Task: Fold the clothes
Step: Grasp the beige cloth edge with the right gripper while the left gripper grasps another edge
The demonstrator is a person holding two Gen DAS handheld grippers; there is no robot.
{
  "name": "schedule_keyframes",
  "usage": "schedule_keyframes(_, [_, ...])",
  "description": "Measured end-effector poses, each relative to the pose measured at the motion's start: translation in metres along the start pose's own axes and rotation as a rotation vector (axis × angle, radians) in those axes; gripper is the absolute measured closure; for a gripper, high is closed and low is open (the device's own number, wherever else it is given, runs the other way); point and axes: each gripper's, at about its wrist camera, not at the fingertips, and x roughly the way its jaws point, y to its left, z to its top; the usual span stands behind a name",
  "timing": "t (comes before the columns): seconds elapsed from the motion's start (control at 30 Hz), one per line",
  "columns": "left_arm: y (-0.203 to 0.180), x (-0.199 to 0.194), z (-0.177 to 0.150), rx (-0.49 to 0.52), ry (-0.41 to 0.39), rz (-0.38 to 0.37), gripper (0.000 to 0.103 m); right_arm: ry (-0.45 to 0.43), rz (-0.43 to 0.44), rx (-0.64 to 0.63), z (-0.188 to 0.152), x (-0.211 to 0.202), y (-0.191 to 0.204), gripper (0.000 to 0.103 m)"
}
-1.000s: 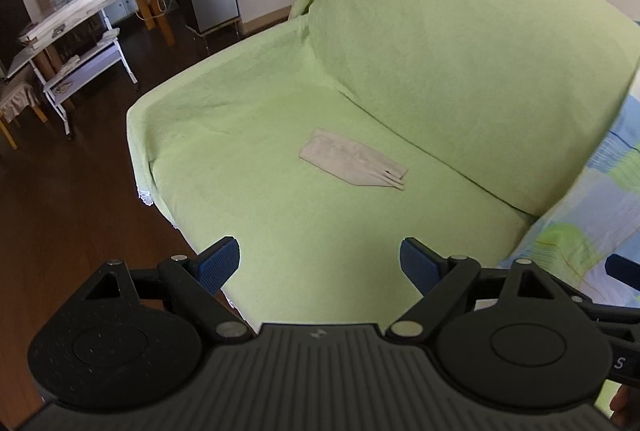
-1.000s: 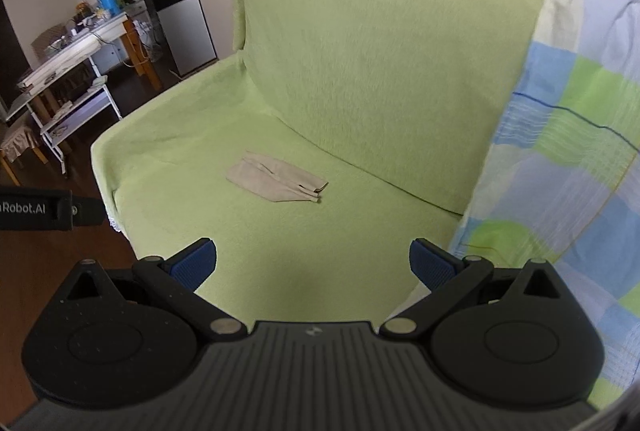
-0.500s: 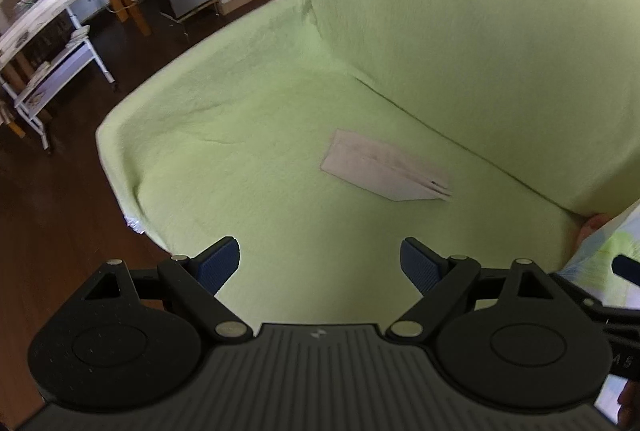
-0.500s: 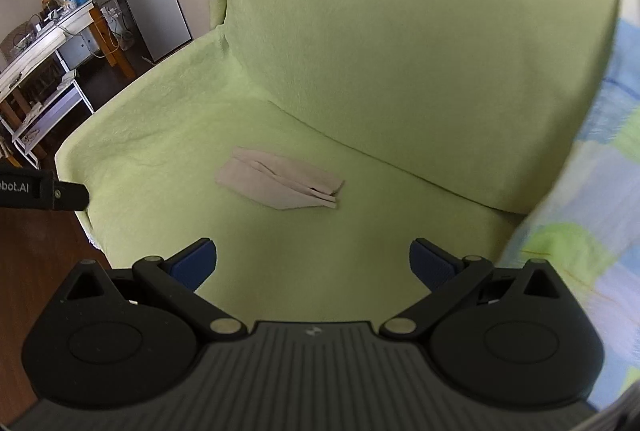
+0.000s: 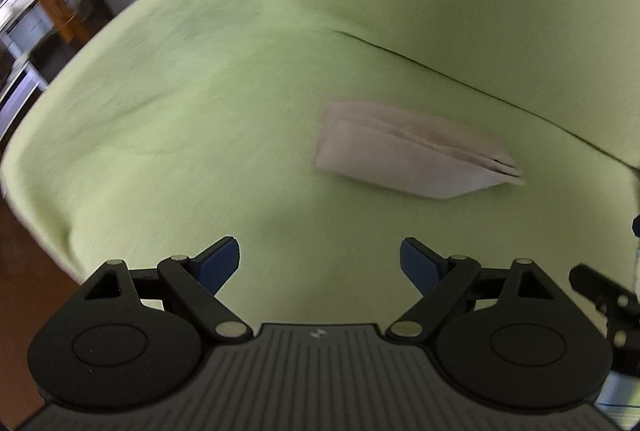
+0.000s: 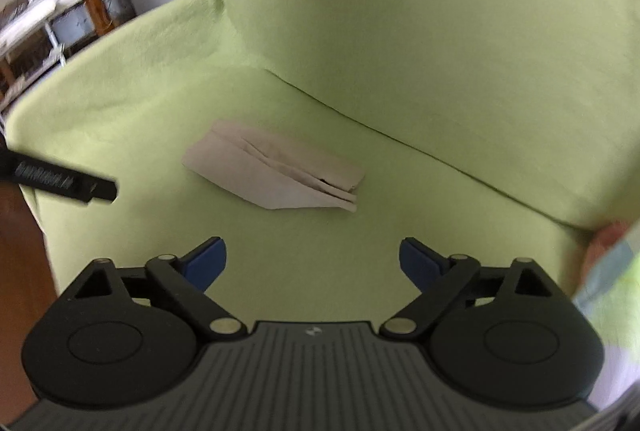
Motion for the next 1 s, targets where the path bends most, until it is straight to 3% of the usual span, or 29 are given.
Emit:
schedule_keyframes(0.07, [-0.005,0.019,0.005,0.048,-0.012,-0.012,0.014,-0.019,0.009,-0.073,-0.006,0.016,0.000,0.029])
schedule_keyframes(0.23, [-0.009,0.051,0.011,0.090,-0.020,-0.050,0.014,-0.044,0.040,-0.267,-0.008,0.058,0.002,0.078])
schedule_keyframes(0.27, [-0.009,0.058,0.012,0.090,-0.017,-0.060,0.014,-0.047,0.041,-0.309,-0.007,0.068,0.003,0.083])
schedule_keyframes(0.57, [-0.011,0.083,0.015,0.161,-0.024,-0.109,0.014,-0.110,0.029,-0.664,0.003,0.118,0.012,0.086])
schedule_keyframes(0.6, [-0.011,0.083,0.015,0.180,-0.032,-0.108,0.014,-0.105,0.033,-0.701,0.003,0.122,0.014,0.089])
schedule_keyframes(0.63, [-0.011,0.083,0.016,0.215,-0.045,-0.104,0.014,-0.098,0.037,-0.738,0.002,0.127,0.017,0.099])
schedule_keyframes(0.8, [-0.016,0.088,0.020,0.465,-0.133,-0.078,0.014,-0.093,0.089,-0.827,0.001,0.130,0.024,0.103])
schedule_keyframes(0.97, [-0.040,0.096,-0.003,1.113,-0.276,0.000,0.015,-0.055,0.144,-0.881,-0.017,0.125,0.024,0.103])
schedule_keyframes(1.0, [-0.044,0.098,-0.009,1.240,-0.299,0.017,0.022,-0.054,0.144,-0.891,-0.019,0.125,0.024,0.103])
